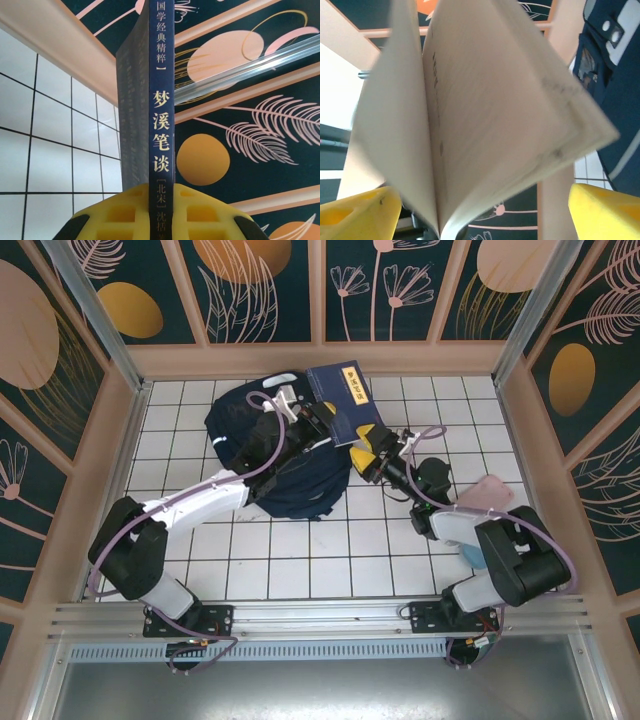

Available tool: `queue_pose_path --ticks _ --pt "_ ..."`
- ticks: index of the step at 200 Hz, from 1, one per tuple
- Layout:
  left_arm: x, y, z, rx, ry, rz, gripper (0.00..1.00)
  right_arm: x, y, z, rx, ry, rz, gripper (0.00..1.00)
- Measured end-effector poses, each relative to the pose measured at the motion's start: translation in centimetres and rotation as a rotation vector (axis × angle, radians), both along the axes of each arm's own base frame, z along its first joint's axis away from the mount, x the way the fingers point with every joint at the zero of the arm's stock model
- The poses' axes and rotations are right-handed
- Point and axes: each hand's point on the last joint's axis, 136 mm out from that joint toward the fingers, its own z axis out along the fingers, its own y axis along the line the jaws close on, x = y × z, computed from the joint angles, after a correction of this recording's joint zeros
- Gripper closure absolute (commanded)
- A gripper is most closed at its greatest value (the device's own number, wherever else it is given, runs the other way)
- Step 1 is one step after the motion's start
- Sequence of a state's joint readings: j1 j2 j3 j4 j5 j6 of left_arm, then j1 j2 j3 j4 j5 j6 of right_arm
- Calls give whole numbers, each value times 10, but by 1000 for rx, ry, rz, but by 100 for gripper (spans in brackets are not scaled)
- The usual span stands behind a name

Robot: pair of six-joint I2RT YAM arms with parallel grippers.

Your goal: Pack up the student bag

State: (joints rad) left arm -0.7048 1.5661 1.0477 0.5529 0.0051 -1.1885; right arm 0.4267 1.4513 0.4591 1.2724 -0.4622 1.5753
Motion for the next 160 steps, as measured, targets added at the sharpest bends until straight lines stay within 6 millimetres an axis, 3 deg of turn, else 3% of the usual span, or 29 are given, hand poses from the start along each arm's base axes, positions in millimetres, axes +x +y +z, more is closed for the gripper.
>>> queue_pose_path --ticks 31,68,130,160 --pt "-5 6 -1 -42 12 9 100 6 -1 9 27 -27 -19 23" --pt "-7 11 4 -55 8 22 100 8 -4 21 49 -62 -37 38" --pt "-7 16 7 -59 1 46 100 8 -5 26 56 -88 -52 55" --pt "-7 16 7 -60 0 46 100 7 -4 27 57 -98 -54 71"
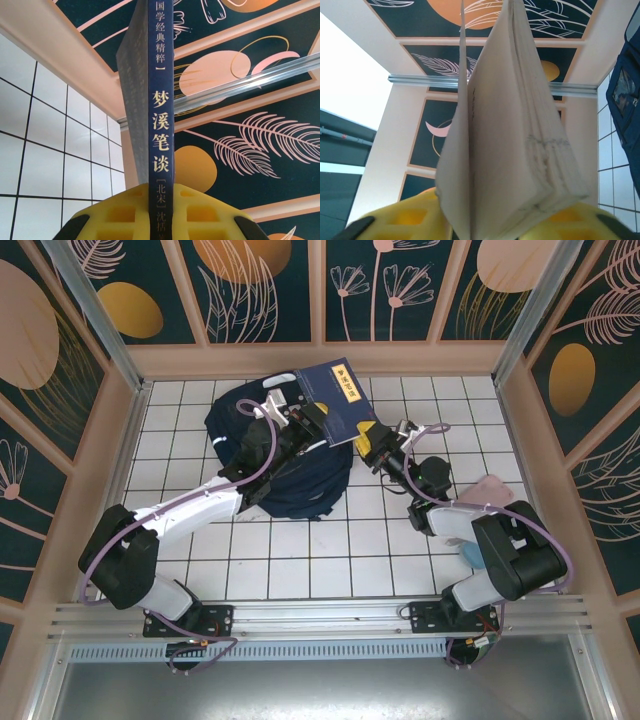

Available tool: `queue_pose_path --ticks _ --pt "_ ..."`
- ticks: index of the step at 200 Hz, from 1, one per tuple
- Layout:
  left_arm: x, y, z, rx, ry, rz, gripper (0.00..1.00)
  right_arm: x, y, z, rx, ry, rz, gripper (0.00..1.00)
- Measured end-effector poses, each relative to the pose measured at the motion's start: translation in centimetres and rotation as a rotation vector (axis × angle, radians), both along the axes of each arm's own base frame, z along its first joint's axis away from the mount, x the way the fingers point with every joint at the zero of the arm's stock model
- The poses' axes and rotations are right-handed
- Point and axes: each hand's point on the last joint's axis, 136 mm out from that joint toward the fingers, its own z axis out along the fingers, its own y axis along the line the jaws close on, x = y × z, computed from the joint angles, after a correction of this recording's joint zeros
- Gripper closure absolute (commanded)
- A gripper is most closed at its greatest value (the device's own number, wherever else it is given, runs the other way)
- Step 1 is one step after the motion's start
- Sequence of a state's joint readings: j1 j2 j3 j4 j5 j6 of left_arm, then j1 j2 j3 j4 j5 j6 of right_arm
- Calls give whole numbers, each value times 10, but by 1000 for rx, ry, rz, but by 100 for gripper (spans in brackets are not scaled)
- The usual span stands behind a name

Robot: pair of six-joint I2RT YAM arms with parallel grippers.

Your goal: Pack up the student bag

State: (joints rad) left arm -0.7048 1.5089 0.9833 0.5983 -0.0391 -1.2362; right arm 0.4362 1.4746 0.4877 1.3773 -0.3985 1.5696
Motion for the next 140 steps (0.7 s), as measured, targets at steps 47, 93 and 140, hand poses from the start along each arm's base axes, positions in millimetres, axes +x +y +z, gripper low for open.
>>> queue_pose_path --ticks 47,93,140 --pt "0 0 1 -2 -3 1 100 2 4 -2 4 4 0 75" --pt "2 1 -1 0 1 3 100 6 8 2 14 -8 4 69" --pt "3 0 -3 0 1 3 100 10 9 3 23 -3 5 72"
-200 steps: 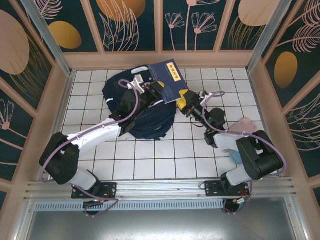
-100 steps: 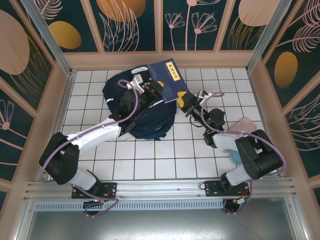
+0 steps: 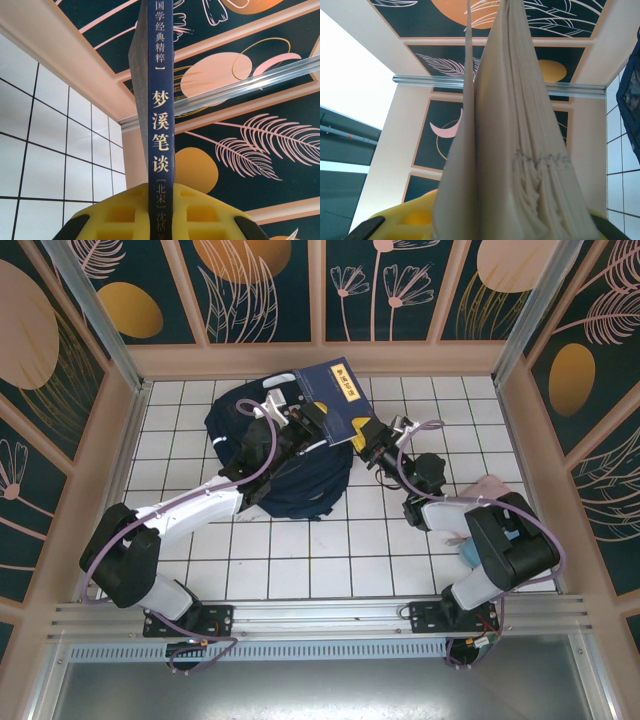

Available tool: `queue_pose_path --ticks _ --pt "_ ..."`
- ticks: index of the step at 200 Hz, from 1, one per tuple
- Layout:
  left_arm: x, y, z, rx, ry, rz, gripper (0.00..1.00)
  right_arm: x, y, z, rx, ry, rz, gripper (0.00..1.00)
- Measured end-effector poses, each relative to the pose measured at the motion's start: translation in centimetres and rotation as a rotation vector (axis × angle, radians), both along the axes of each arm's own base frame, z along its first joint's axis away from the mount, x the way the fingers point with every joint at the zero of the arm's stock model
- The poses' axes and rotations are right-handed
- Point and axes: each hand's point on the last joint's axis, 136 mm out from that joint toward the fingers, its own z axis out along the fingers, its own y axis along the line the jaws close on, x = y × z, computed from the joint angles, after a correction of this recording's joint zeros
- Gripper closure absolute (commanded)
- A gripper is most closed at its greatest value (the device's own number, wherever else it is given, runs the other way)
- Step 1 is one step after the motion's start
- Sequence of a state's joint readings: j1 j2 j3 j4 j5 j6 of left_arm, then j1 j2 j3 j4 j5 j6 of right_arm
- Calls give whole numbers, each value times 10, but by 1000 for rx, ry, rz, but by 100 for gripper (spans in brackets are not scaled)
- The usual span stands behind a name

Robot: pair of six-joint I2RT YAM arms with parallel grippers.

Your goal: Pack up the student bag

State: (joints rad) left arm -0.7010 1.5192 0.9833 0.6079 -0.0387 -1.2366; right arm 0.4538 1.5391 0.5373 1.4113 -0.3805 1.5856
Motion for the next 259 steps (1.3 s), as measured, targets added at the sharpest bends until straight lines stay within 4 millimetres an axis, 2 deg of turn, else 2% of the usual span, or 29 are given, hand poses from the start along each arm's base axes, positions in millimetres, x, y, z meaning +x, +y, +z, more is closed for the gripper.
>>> queue_pose_path --ticks 20,39,54,79,104,121,148,169,211,259 --pt "0 0 0 0 -1 0 95 2 0 -2 3 11 -5 79" --pt "1 0 -1 2 2 4 76 3 -1 -3 9 20 -10 86" --pt "1 2 -6 24 12 12 57 6 -2 -7 -2 34 -23 89" --pt "3 7 -26 110 56 38 35 11 -9 -21 -71 77 -66 94" --pt "1 17 -52 275 97 61 23 12 -28 -26 -182 75 -133 97" --pt "0 23 -64 418 103 60 17 9 -45 -18 -262 38 -191 97" --pt "-6 28 -76 643 76 -4 12 2 -75 -7 -396 -19 -291 98" --pt "-8 26 -85 793 61 -71 11 -1 -97 -8 -490 -26 -352 97" --pt "-8 19 -130 1027 95 -209 13 -7 -135 -35 -643 63 -426 98" --pt "-7 4 -172 1251 124 -365 23 -13 -154 -64 -714 162 -440 98"
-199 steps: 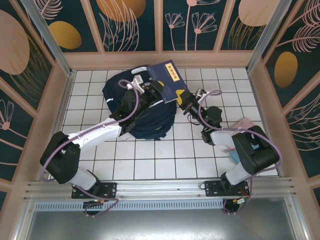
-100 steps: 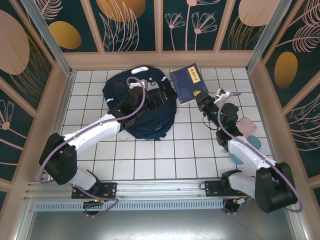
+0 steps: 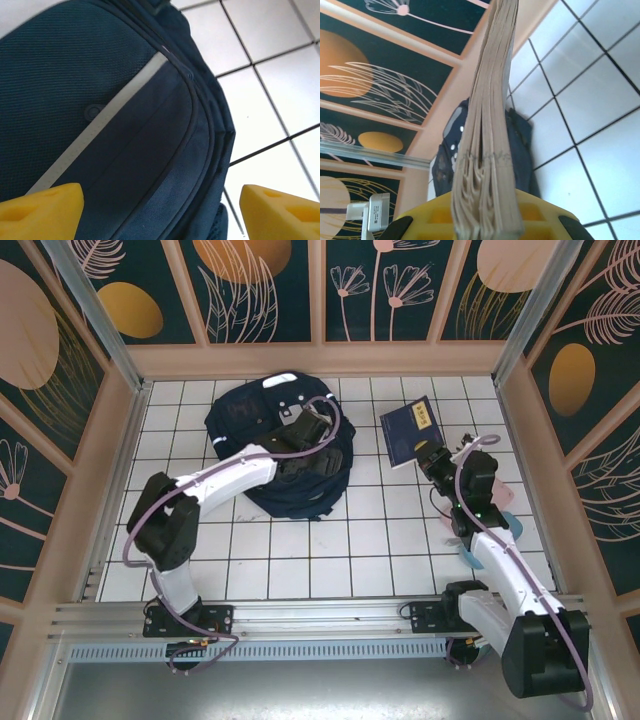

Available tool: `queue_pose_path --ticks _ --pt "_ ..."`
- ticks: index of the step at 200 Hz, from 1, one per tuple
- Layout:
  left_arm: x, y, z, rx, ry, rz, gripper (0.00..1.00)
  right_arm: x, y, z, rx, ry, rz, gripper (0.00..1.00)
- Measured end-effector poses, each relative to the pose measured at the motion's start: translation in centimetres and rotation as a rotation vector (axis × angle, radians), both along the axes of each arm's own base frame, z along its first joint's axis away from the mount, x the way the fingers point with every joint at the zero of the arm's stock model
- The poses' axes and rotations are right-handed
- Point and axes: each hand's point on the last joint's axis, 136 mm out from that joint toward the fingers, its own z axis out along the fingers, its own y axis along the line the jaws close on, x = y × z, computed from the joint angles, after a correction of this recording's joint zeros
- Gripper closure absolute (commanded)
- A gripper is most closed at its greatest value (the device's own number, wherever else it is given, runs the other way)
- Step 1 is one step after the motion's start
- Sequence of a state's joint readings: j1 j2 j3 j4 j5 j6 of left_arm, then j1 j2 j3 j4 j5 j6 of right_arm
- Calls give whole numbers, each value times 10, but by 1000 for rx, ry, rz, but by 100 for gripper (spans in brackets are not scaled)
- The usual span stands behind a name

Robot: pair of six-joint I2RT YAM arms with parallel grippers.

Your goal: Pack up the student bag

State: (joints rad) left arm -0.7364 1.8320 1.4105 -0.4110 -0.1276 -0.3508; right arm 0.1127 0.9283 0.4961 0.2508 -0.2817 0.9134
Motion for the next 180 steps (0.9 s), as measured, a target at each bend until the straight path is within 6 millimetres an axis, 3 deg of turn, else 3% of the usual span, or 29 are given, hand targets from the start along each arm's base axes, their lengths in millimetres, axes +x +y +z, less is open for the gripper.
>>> queue_pose_path --ticks 51,103,180 --pt "8 3 -34 226 42 -45 26 -3 -4 -15 -3 49 -9 98" --pt "19 13 -48 356 48 -39 37 -4 -4 -16 0 54 -3 98" --pt "21 12 -42 434 22 -46 74 -7 -4 -17 11 64 1 98"
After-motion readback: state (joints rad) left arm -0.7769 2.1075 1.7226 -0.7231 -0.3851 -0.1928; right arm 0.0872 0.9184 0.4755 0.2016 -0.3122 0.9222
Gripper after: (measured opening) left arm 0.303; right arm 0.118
